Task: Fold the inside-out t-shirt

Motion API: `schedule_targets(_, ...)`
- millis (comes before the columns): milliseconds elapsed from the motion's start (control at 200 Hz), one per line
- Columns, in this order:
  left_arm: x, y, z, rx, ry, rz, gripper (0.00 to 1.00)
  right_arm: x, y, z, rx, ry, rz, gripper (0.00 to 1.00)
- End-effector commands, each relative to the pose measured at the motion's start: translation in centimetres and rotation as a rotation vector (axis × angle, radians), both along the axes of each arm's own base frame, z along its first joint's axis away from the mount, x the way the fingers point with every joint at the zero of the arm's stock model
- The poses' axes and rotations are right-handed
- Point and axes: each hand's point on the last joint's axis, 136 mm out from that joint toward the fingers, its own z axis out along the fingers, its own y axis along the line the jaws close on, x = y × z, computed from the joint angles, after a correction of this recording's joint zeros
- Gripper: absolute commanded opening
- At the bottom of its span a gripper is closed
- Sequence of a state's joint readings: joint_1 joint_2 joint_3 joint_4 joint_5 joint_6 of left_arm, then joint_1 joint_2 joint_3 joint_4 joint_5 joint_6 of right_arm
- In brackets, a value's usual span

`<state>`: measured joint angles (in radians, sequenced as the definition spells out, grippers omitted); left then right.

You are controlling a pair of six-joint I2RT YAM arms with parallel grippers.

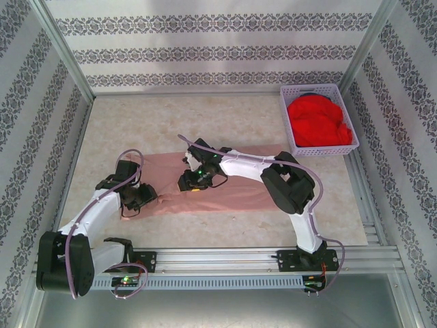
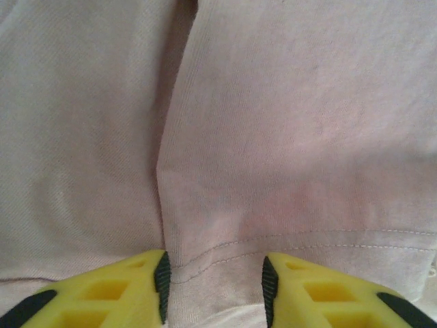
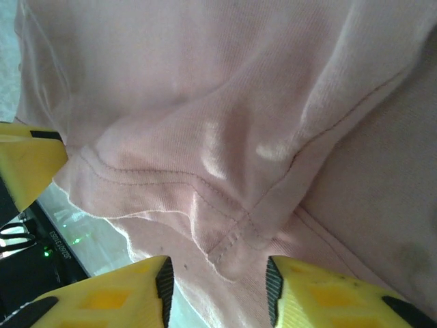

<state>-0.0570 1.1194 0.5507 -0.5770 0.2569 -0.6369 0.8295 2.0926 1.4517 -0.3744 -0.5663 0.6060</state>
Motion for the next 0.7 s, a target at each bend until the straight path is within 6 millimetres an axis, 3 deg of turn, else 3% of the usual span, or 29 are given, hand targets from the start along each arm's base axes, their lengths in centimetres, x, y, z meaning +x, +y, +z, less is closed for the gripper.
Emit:
schedule_targets(0,-0.7,0.1,-0.9,-0.002,0.032,0.014,0.38,-0.6,0.7,0.0,0.001,0.035,0.011,0.39)
schedule_targets(205,-0.7,0.0,-1.6,-0.005,0.050,0.001,0.35,-0.7,0.8,-0.8,-0.016,0.052,0.010,0.36)
schedule_targets(415,-0.8,0.3,-2.0,0.013,0.053,0.001,0.25,-1.0,1.2,-1.4,-0.027,0.065,0.018,0.36)
schedule_targets(695,-0.6,0.6,-2.0,0.033,0.046,-0.002,0.04,-0.8,0.9,-1.0,-0.033,0.054,0.015,0.09)
